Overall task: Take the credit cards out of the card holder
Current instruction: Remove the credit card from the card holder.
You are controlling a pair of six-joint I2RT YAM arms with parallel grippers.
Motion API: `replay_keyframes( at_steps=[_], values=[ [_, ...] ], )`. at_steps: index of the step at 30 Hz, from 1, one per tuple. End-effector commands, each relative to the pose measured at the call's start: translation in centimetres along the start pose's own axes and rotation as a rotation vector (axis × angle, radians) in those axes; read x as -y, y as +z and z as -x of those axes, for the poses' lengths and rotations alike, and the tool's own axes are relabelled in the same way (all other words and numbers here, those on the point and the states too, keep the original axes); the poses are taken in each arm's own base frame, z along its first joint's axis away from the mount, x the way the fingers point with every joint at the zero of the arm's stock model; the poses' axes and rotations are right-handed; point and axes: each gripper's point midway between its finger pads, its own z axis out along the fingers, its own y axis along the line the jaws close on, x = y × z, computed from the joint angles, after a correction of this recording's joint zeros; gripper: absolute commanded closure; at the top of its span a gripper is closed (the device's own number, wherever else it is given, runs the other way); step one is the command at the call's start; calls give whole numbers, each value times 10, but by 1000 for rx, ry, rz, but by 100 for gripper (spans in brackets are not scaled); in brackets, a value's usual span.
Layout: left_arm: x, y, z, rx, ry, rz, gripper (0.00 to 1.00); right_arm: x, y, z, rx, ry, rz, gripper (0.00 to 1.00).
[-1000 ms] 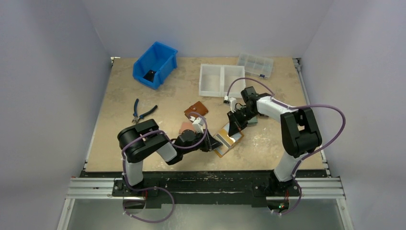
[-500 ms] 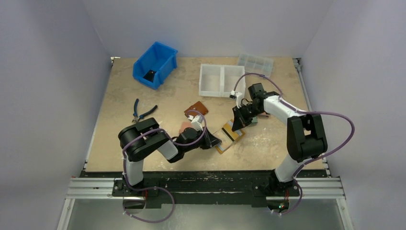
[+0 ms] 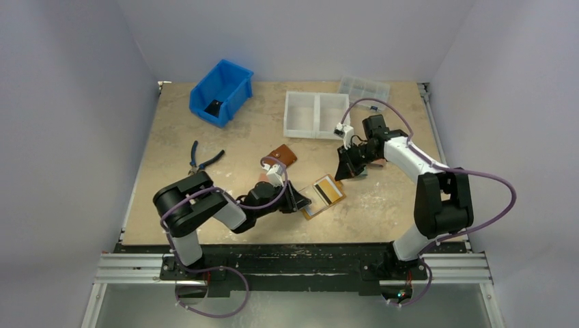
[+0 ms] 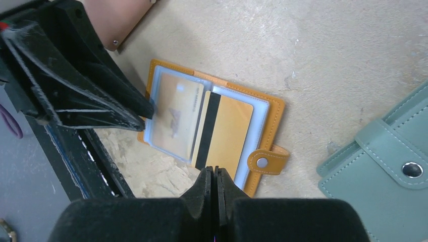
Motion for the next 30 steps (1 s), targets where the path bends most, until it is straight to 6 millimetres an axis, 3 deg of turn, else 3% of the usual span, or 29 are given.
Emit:
replay_keyframes(
  at_steps=[1, 8, 11, 18, 24, 30],
  values=[
    [16, -11, 14, 24, 71, -20, 75, 2, 2, -1, -8, -26, 16, 100],
    [31, -12, 23, 40, 88, -42, 75, -3, 18, -13, -75, 0, 76, 85],
    [35, -1, 20, 19, 92, -53, 75, -2, 27, -16, -105, -6, 64, 75],
    [40, 32, 12, -28, 95, -57, 84, 11, 33, -14, -103, 12, -10, 65],
    [36, 55, 4, -63, 90, -36, 90, 21, 37, -17, -118, 32, -54, 61],
    [11, 65, -3, -81, 77, 77, 94, 24, 38, -18, -126, 43, -62, 57]
  ],
)
